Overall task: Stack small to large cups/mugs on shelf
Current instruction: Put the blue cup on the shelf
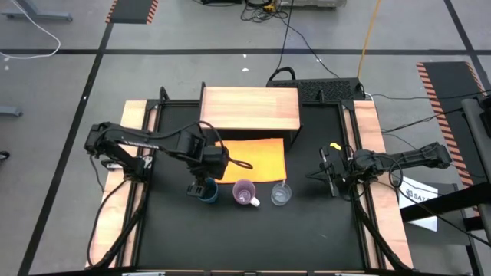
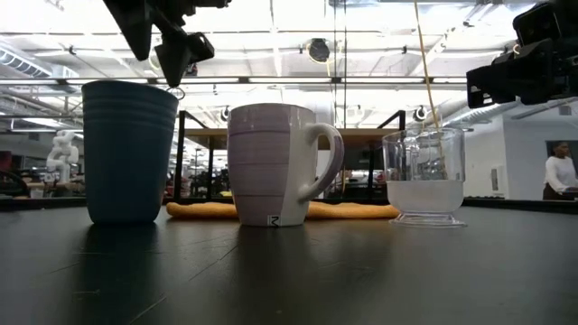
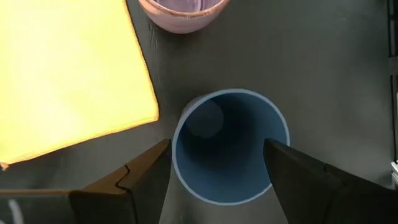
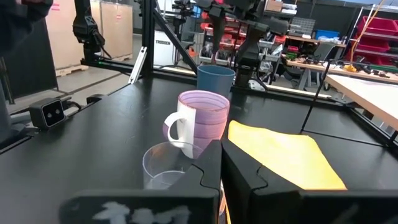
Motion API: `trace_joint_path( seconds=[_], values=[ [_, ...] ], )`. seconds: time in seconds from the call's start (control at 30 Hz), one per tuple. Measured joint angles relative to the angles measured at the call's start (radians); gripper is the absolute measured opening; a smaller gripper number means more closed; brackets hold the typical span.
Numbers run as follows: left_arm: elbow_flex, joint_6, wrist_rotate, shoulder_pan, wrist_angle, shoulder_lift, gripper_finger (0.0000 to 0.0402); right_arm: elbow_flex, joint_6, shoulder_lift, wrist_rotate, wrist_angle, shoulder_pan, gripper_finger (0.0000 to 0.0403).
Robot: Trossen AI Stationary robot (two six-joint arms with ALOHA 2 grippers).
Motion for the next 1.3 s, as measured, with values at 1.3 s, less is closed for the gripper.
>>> trace_joint_path(
  seconds=[1.3],
  values=[
    [-0.125,0.046,-0.037,0.006,0.106,0.0,0.0257,0.0,0.001,0.0,0.0,0.001,0.0,0.0]
  ],
)
